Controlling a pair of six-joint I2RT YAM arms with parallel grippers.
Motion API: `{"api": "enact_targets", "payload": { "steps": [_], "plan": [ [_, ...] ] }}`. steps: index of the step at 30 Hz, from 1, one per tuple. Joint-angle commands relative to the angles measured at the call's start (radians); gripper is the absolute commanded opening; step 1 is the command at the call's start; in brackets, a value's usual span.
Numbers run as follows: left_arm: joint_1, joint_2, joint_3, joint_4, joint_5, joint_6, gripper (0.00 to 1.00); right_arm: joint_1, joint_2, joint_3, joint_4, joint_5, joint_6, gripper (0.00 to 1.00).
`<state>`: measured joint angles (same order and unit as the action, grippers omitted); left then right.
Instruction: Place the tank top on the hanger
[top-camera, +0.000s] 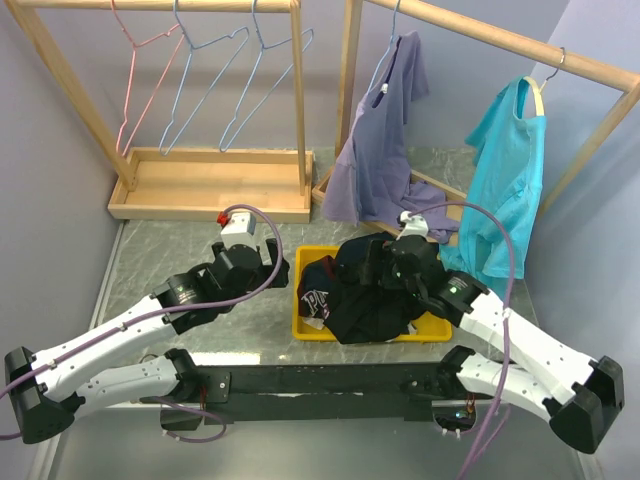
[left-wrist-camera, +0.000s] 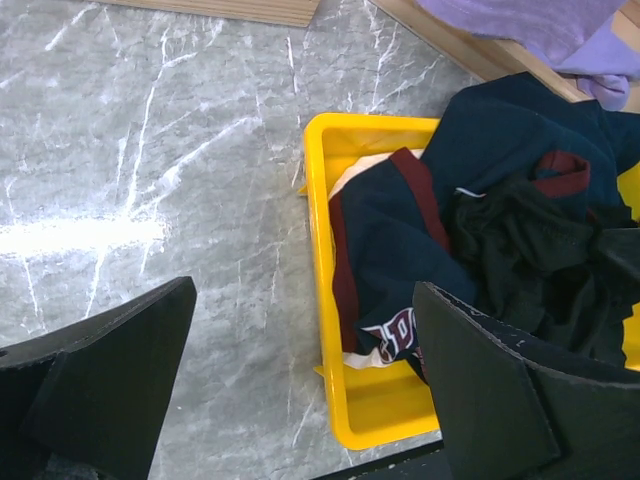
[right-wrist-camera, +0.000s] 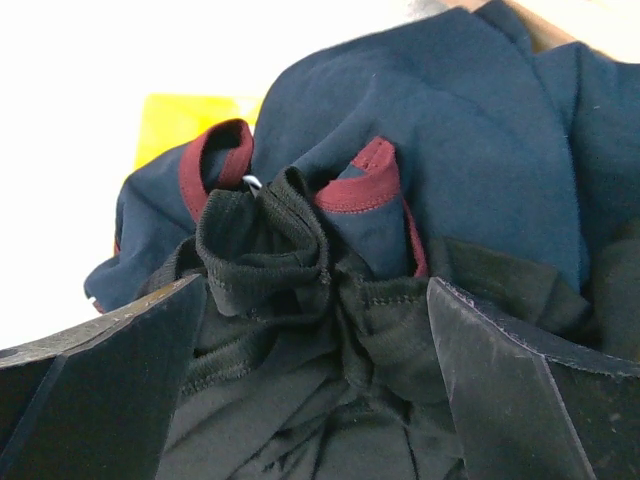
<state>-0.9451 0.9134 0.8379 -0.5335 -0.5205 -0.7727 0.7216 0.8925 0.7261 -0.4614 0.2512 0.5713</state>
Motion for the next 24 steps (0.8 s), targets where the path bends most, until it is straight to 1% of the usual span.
{"api": "enact_targets", "payload": {
  "steps": [1,3,6,8,10,11,12,13,16,17,21,24],
  "plan": [
    [0.002,-0.004,0.006,0.035,0.007,-0.036,0.97,0.006,0.060,0.071,0.030,-0.010,0.022,1.00],
    [0.002,-0.002,0.006,0.041,0.028,-0.037,0.97,0.006,0.068,0.070,0.036,-0.009,0.038,1.00],
    [0.002,-0.011,-0.020,0.072,0.040,-0.060,0.97,0.006,0.046,0.046,0.092,-0.036,0.039,1.00],
    [0.005,-0.016,-0.042,0.098,0.060,-0.066,0.97,0.006,0.028,0.038,0.105,-0.020,0.047,1.00],
    [0.006,-0.008,-0.046,0.105,0.077,-0.071,0.97,0.006,0.017,0.021,0.104,0.019,0.067,0.96],
    [0.008,-0.001,-0.045,0.102,0.077,-0.089,0.97,0.006,0.007,0.010,0.115,0.013,0.078,0.94],
    [0.006,0.007,-0.046,0.093,0.070,-0.100,0.97,0.007,0.003,-0.007,0.119,0.005,0.085,0.88],
    [0.008,0.010,-0.049,0.092,0.066,-0.105,0.97,0.016,0.006,-0.007,0.115,-0.001,0.090,0.87],
    [0.008,0.004,-0.065,0.096,0.083,-0.106,0.97,0.059,0.036,0.019,0.034,0.066,0.091,0.88],
    [0.008,-0.001,-0.069,0.102,0.089,-0.102,0.97,0.093,0.040,0.021,0.008,0.086,0.088,0.88],
    [0.008,-0.030,-0.085,0.092,0.080,-0.102,0.97,0.165,0.026,0.022,-0.057,0.091,0.114,0.88],
    [0.009,-0.037,-0.077,0.063,0.070,-0.103,0.97,0.196,0.008,0.001,-0.095,0.088,0.130,0.87]
  ]
}}
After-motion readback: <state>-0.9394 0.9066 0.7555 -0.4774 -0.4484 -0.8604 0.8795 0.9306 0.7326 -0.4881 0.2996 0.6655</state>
